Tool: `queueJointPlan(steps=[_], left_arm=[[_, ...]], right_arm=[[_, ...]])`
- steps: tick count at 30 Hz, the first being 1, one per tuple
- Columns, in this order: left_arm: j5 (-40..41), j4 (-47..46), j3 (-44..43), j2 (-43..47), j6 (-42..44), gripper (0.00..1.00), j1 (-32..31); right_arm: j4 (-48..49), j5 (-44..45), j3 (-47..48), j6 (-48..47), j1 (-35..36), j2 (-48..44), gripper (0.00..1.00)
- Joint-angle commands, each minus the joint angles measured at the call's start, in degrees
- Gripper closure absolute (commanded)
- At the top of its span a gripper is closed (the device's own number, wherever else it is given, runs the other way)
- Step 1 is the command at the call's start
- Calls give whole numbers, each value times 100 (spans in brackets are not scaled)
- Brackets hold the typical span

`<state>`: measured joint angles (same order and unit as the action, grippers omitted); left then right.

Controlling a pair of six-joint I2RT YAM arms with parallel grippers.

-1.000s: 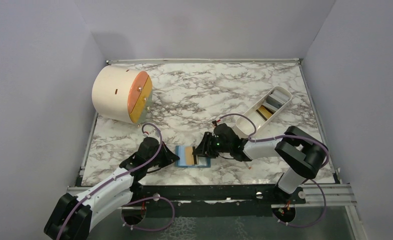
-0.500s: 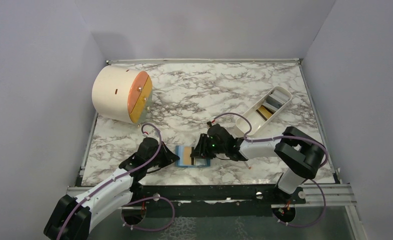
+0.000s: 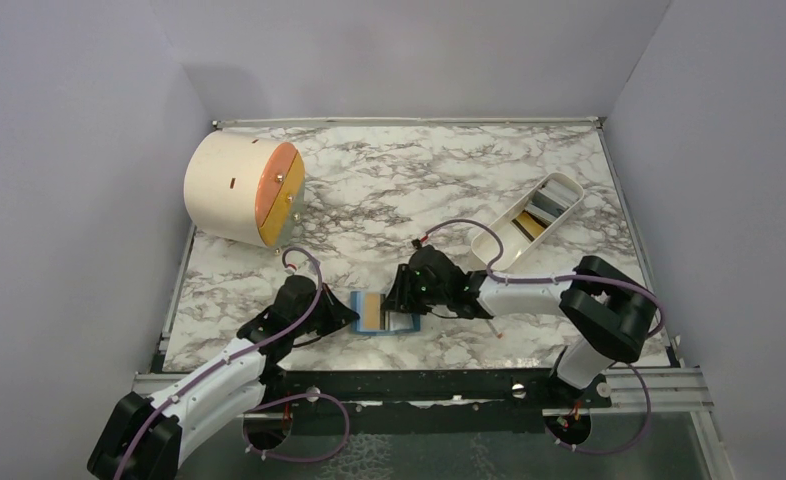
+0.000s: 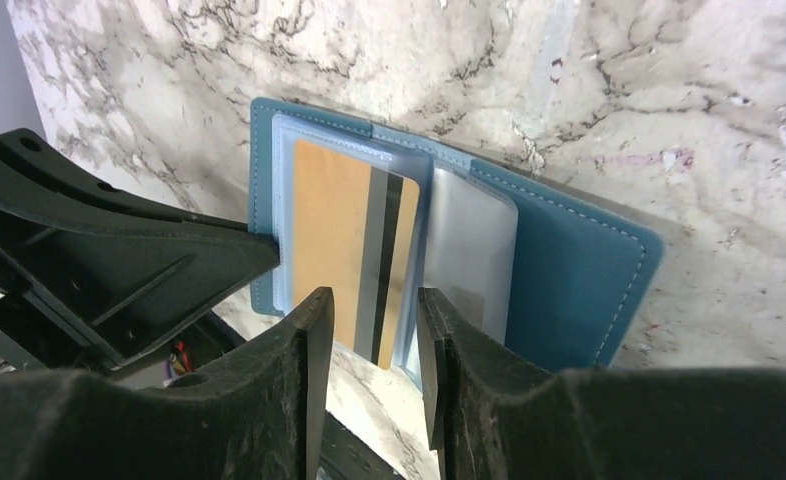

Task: Put the credit cards into the card holder
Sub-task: Insert the credit card into the card holder.

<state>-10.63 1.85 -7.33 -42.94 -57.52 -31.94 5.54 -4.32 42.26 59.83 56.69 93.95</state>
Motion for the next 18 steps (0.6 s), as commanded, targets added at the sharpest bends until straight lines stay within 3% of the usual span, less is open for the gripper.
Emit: queueJointPlan(steps=[1, 10, 18], left_arm=[[-120, 7, 61, 85, 24, 100, 1], [-168, 24, -33, 183, 99, 100, -1], [-174, 27, -26, 275, 120, 100, 4]], right_arm=[[-347, 314, 245, -244, 37, -79, 64], [200, -127, 409, -228, 39, 463, 67], [685, -347, 223, -487, 32, 363, 72]])
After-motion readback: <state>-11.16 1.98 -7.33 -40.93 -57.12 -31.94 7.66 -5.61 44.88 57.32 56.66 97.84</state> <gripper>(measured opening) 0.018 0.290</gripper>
